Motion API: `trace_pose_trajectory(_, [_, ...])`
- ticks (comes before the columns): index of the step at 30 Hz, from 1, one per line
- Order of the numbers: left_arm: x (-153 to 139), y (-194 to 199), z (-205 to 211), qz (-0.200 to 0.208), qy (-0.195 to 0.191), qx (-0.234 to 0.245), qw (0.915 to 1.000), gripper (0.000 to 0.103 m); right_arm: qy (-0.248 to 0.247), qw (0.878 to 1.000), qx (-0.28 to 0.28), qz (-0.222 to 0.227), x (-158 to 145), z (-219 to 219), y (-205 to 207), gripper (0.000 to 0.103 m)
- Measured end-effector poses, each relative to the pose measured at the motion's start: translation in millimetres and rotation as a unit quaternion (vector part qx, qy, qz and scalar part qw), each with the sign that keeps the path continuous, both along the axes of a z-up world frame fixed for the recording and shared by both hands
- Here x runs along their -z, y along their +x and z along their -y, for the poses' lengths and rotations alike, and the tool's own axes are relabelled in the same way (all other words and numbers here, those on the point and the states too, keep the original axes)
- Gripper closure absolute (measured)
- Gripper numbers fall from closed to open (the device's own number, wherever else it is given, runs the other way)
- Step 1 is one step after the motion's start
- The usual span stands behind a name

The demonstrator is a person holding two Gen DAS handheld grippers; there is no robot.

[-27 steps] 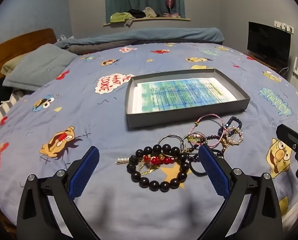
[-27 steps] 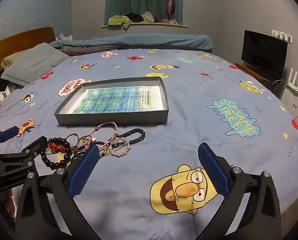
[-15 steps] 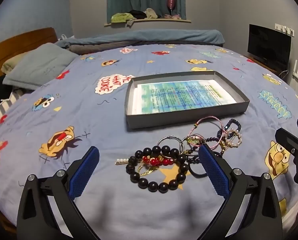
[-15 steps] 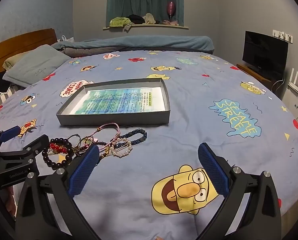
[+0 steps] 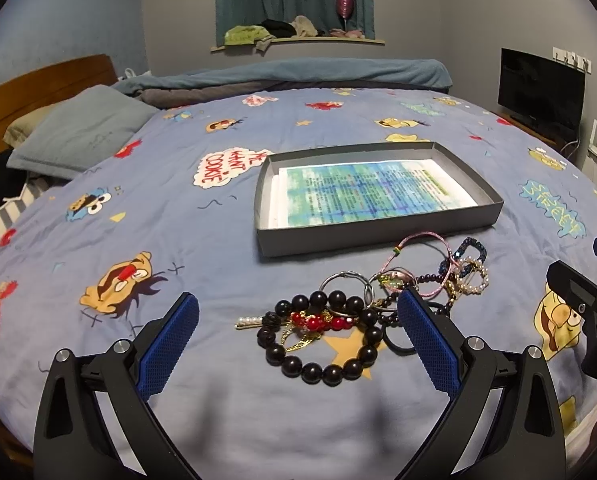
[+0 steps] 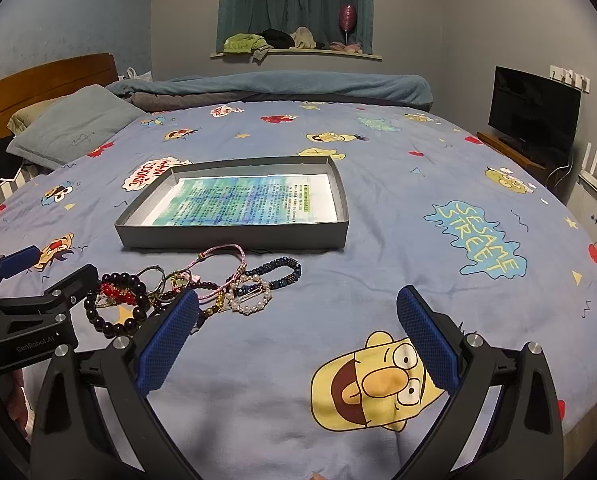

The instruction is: Organize jewelry

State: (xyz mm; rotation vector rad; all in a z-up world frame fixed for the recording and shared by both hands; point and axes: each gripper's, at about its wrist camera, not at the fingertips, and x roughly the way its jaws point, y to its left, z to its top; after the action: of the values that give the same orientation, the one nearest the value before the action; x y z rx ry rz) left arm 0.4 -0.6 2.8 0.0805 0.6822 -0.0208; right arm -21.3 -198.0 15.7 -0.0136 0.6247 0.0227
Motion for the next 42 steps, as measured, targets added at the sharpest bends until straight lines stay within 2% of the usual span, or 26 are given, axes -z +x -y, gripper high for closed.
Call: trace_pose_trajectory(42, [-0.1,-0.5,-3.2,-0.002,-0.002,-0.002,1.0000,0.004,-0.004,1.000,0.000,0.001,-0.4,-2.0,0.1,0.005])
